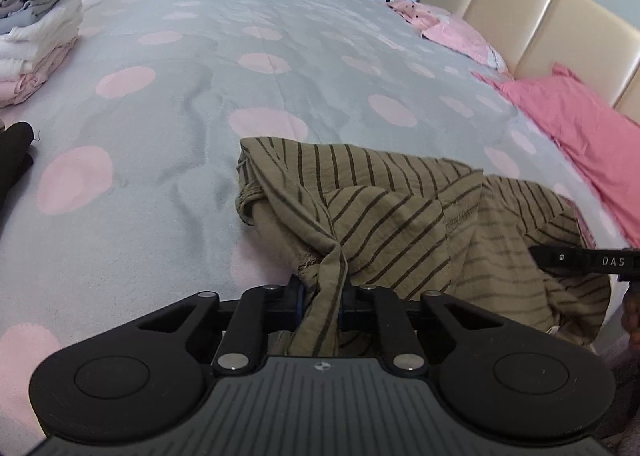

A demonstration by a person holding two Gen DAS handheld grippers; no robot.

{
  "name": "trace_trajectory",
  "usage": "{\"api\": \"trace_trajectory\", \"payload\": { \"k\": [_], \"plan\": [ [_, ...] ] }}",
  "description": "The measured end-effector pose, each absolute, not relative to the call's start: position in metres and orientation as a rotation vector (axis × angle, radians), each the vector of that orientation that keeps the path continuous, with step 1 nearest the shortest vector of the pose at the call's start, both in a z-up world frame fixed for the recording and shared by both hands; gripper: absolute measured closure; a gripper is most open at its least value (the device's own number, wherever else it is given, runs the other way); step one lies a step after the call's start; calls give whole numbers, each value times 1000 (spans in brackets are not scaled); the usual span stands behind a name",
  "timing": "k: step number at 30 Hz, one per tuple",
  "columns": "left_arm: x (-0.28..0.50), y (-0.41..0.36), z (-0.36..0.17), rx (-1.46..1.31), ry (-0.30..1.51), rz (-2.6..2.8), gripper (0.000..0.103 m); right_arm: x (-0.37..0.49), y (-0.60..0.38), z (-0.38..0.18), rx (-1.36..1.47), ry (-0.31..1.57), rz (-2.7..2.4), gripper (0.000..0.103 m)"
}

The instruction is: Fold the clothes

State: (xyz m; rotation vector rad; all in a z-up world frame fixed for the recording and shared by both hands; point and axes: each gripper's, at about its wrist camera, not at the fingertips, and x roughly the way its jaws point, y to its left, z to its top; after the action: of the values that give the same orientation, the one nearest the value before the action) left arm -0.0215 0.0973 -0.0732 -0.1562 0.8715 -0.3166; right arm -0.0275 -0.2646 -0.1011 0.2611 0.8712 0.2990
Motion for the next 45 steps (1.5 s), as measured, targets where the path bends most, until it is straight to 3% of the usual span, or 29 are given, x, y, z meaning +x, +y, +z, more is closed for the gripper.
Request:
{"api": "trace_trajectory", "payload": {
  "k": [17, 22, 36, 45],
  "plan": [
    [-9, 159, -13, -422, 794, -284, 96, -24, -228, -44, 288, 729, 398, 93],
    [-1, 191, 19, -383, 760, -253, 96, -9, -192, -18, 278, 697, 458, 93],
    [-13, 321, 101, -265, 677, -52, 96, 27, -17, 48, 251, 654, 749, 93],
    [-36, 416, 108, -299, 639, 120, 96, 42, 105, 63, 258, 684, 886, 93]
  ]
}}
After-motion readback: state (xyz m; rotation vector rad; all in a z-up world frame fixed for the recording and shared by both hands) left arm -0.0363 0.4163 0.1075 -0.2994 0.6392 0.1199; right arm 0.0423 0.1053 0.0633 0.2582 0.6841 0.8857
